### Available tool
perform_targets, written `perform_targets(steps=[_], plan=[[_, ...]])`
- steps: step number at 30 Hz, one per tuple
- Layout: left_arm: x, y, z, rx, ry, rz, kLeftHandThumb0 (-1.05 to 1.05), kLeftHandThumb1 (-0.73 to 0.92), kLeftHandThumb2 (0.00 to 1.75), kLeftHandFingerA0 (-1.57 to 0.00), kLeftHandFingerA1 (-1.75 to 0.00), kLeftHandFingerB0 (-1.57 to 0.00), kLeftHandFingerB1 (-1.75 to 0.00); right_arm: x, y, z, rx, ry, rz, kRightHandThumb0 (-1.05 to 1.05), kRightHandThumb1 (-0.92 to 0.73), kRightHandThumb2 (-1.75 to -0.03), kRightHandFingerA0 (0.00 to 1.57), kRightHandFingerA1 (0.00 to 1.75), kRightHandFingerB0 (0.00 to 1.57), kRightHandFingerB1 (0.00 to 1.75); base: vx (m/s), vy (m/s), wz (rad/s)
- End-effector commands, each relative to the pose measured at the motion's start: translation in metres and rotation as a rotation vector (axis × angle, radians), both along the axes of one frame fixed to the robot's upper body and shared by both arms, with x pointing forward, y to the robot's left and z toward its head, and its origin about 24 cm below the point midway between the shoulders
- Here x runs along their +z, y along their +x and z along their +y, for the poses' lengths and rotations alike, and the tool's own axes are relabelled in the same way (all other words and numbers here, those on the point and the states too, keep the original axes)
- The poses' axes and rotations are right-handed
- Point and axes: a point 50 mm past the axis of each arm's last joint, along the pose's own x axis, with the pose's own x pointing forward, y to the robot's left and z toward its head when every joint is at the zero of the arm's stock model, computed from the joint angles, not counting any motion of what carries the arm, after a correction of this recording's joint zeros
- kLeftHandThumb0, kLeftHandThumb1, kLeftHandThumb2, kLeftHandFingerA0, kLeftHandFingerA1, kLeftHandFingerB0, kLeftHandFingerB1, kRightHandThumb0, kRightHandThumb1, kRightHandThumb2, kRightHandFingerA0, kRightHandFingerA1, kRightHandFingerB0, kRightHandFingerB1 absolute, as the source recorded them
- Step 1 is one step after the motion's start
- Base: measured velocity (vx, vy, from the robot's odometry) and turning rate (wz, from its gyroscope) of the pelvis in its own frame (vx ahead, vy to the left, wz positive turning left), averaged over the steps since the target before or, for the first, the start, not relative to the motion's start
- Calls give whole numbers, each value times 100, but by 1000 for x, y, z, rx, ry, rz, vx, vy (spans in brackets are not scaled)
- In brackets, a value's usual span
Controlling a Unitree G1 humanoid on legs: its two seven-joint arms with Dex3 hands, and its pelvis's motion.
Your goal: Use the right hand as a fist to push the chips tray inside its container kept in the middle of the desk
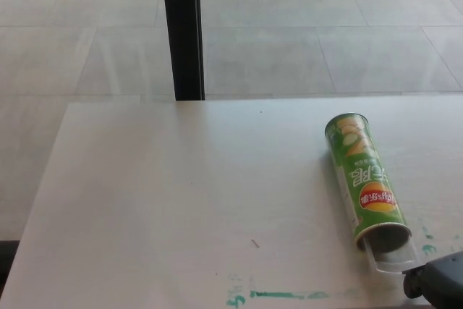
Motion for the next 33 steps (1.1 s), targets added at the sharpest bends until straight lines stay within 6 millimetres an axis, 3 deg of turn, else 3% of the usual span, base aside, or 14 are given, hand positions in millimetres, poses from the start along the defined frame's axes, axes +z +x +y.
perform_targets(steps=[1, 2, 3, 4, 5, 24, 25, 26, 27, 33], plan=[[3, -2, 2, 4, 27, -7, -76, 92, 68, -60, -62, -52, -50, 0, 5, -5, -9, -20, -47, -61, -73, -62, 97, 117, 46, 46, 0, 0, 0], [3, -2, 3, 15, 22, -3, -76, 92, 67, -63, -62, -54, -50, 0, 8, -6, -19, -33, -51, -62, -75, -63, 99, 115, 44, 43, 0, 0, 0], [3, -2, 3, 14, 21, -5, -72, 72, 110, -58, -69, -50, -61, 0, 8, -6, -19, -31, -56, -61, -75, -63, 98, 115, 45, 43, 0, 0, 0], [3, -2, 3, 13, 20, -6, -72, 72, 110, -58, -69, -50, -61, 0, 8, -6, -19, -30, -58, -61, -75, -63, 98, 115, 45, 43, 0, 0, 0], [3, -2, 3, 12, 21, -4, -77, 92, 68, -63, -63, -55, -50, -1, 9, -6, -19, -24, -60, -60, -74, -62, 99, 114, 45, 44, 0, 0, 0], [5, -3, 4, 0, 45, -1, -78, 92, 69, -62, -64, -54, -51, -6, 27, 16, -5, 28, -74, -57, -71, -62, 95, 122, 43, 41, 0, 0, 0], [5, -4, 4, 1, 43, -5, -78, 92, 68, -62, -65, -55, -52, -6, 28, 16, -11, 31, -66, -58, -72, -60, 93, 113, 43, 41, 0, 0, 0], [5, -4, 4, 16, 31, -15, -73, 71, 110, -58, -69, -51, -62, -8, 31, 15, -19, 38, -75, -54, -70, -62, 97, 117, 43, 41, 0, 0, 0], [5, -4, 4, 13, 32, -15, -76, 92, 67, -62, -65, -55, -52, -8, 32, 15, -38, 37, -62, -53, -71, -62, 93, 120, 39, 39, 0, 0, 0], [4, -5, 4, 26, 29, -13, -76, 91, 67, -64, -64, -57, -51, -10, 45, 9, -59, 32, -91, -50, -67, -60, 91, 109, 42, 41, 0, 0, 0]])
